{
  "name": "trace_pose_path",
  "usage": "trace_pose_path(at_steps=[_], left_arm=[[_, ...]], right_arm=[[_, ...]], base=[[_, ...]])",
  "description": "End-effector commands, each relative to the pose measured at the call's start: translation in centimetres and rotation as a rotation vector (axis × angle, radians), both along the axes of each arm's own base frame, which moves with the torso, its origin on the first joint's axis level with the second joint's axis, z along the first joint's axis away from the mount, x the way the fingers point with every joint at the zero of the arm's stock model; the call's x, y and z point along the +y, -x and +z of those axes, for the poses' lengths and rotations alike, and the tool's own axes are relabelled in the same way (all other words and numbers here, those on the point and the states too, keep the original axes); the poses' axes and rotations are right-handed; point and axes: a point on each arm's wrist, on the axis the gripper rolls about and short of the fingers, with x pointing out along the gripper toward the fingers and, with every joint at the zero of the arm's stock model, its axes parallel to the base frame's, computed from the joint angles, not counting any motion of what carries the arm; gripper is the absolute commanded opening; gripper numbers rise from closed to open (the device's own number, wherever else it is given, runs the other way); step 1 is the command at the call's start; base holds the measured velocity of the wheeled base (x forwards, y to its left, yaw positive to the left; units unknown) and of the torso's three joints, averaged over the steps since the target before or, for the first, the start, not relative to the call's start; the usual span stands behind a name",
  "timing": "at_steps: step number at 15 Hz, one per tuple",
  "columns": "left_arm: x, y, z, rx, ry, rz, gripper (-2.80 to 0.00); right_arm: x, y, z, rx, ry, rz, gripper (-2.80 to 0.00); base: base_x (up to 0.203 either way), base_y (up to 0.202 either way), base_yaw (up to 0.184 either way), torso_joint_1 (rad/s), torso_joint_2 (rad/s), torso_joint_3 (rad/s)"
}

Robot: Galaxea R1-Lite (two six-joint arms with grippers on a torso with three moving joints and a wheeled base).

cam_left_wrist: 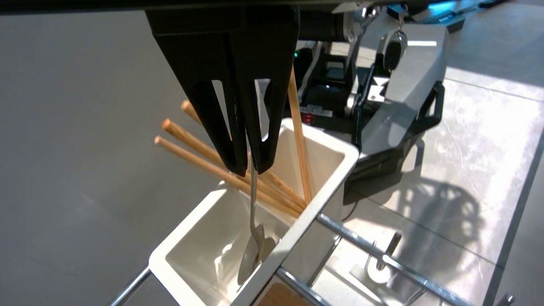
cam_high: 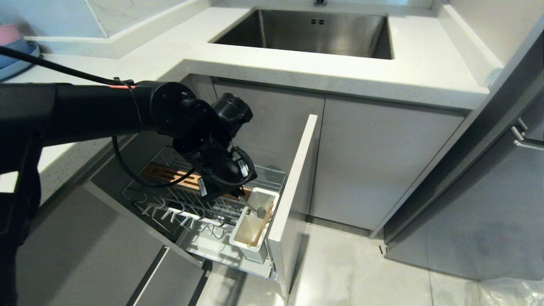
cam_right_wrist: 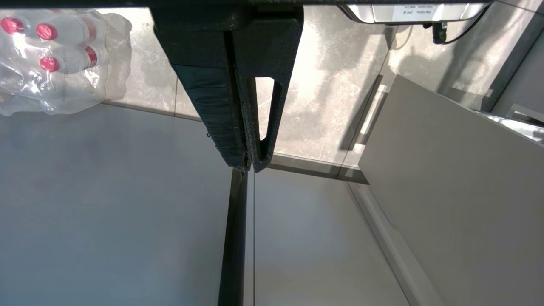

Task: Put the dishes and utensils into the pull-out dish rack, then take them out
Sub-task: Take the spoon out of the cupboard

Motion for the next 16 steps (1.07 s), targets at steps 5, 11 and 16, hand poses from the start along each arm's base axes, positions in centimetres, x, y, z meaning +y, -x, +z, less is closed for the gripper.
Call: trace_pose_path(at_steps=[5, 11, 16], left_arm=[[0.8, 1.8, 2.2, -0.006, 0.01, 0.004, -2.8], [1.0, 3.3, 4.2, -0.036, 0.038, -0.004, -2.8], [1.4, 4.0, 4.9, -0.041, 0.043, -0.005, -2.8]], right_arm=[[0.0, 0.0, 0.0, 0.002, 0.0, 0.0, -2.8], [0.0, 0.0, 0.0, 0.002, 0.0, 0.0, -2.8], [0.0, 0.0, 0.0, 0.002, 0.0, 0.0, -2.8]], base=[[0.0, 0.0, 0.0, 0.0, 0.0, 0.0], [0.0, 0.0, 0.0, 0.0, 0.0, 0.0], [0.0, 0.0, 0.0, 0.0, 0.0, 0.0]])
